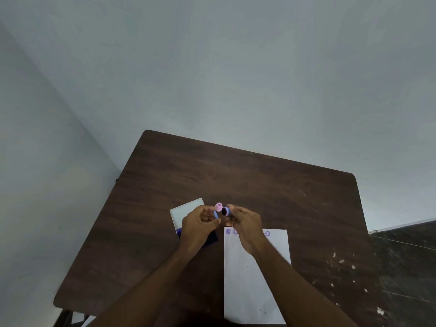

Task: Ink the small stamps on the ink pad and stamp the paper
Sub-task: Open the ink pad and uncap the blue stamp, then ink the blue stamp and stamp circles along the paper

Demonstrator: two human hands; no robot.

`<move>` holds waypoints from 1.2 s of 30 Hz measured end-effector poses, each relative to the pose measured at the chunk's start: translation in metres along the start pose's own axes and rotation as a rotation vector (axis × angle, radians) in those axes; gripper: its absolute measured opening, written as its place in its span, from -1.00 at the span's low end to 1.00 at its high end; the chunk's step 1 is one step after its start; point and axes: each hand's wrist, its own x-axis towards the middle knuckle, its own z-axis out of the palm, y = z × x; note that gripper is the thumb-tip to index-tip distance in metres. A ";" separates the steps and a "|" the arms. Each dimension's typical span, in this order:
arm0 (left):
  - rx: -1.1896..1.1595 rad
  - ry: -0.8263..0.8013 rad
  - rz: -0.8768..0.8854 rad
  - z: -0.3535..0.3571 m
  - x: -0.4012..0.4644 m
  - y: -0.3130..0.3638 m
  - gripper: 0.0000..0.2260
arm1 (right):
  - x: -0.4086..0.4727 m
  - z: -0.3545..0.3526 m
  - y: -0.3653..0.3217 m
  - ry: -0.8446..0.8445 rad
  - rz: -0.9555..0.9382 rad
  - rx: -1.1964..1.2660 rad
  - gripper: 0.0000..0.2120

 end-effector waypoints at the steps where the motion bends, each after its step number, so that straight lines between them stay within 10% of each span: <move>1: -0.009 0.008 -0.006 -0.003 -0.001 -0.003 -0.77 | 0.000 0.000 0.000 -0.003 0.013 0.015 -0.83; 13: -0.222 0.051 -0.114 -0.052 -0.019 -0.073 -0.65 | -0.007 0.018 0.011 -0.211 0.157 0.141 -0.85; 26: 0.397 0.279 -0.076 -0.064 -0.033 -0.121 -0.67 | -0.014 0.025 0.016 -0.273 0.241 0.224 -0.85; 36: 0.357 0.257 -0.111 -0.064 -0.030 -0.119 -0.65 | -0.015 0.024 0.022 -0.264 0.269 0.240 -0.85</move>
